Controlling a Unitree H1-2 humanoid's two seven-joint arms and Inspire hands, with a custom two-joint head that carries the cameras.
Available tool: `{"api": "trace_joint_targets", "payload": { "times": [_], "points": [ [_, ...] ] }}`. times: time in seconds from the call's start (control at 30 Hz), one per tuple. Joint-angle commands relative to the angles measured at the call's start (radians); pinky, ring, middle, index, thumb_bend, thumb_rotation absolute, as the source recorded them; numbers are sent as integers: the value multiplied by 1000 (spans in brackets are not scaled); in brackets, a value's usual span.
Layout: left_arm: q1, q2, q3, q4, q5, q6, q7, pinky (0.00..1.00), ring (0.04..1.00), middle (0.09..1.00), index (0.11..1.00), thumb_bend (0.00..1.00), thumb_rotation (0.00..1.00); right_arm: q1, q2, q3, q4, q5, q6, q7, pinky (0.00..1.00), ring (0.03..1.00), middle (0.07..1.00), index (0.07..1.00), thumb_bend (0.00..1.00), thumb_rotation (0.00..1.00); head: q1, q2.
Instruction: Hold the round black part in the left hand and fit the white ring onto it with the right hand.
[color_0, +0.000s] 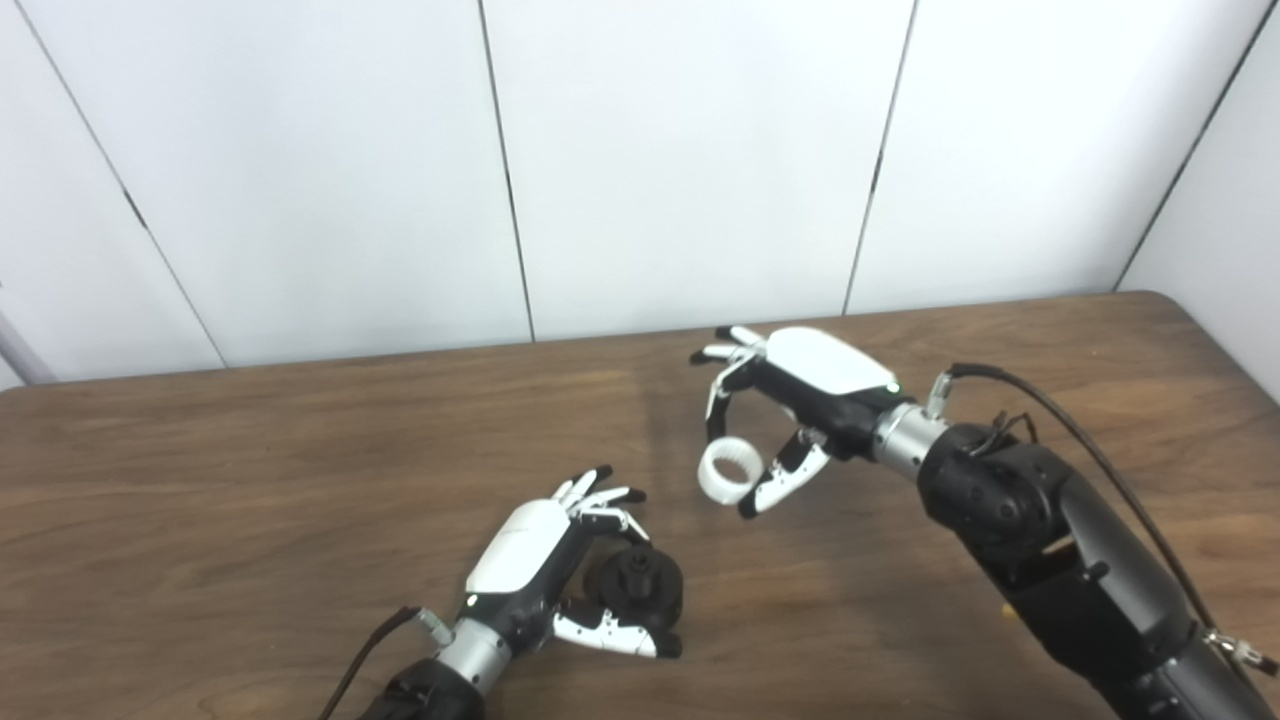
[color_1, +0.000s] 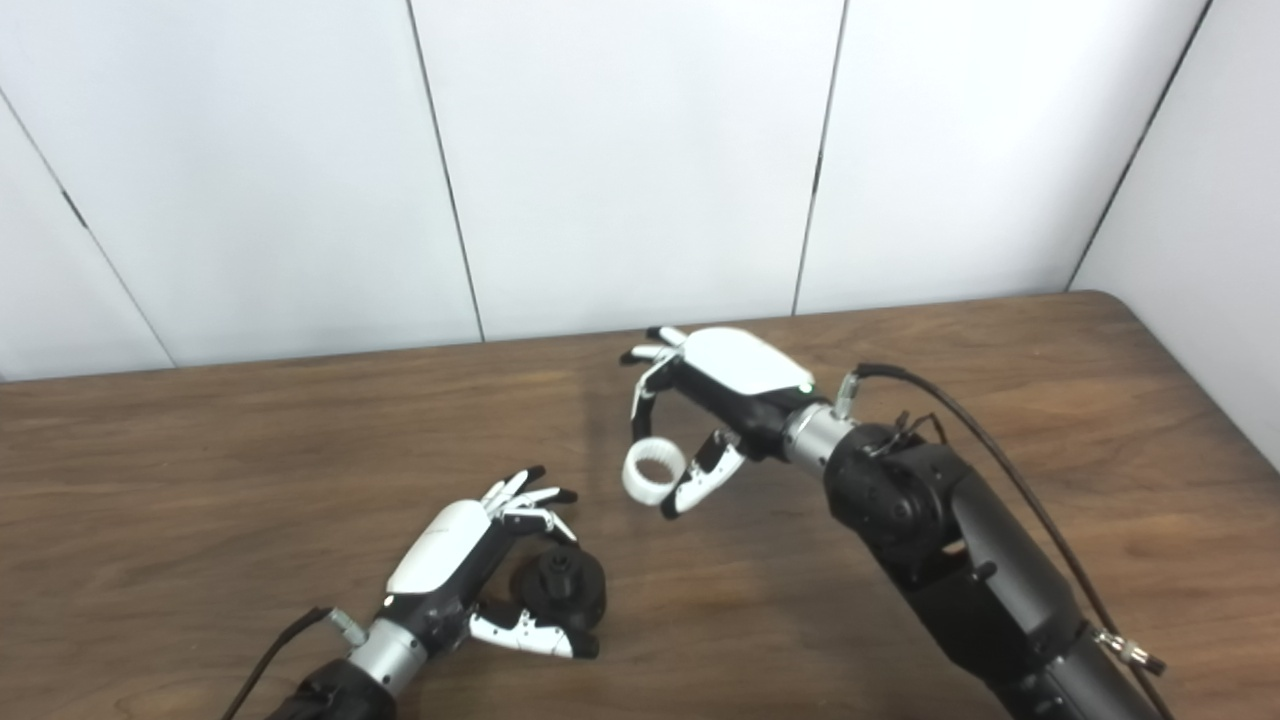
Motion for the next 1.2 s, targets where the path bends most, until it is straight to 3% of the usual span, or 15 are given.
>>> {"api": "trace_joint_targets", "payload": {
  "times": [0.0,0.3,0.53,1.17],
  "points": [
    [1,3,-21,79,38,37,-18,1000,1000,871,478,522,47,-35,9,-7,-55,5,-28,-5,0,1000,904,476,519,126,0,2],
    [-20,1,-41,135,55,41,27,1000,1000,873,478,522,47,-26,48,23,-80,5,-47,19,0,1000,906,475,520,128,7,5],
    [-26,17,-70,152,133,39,81,1000,999,868,478,522,48,1,74,36,-85,13,-73,22,0,1000,898,475,519,128,9,7],
    [-26,30,-108,167,188,48,114,1000,1000,879,480,522,48,24,99,39,-103,22,-90,49,0,1000,897,474,520,128,17,17]
  ]
}}
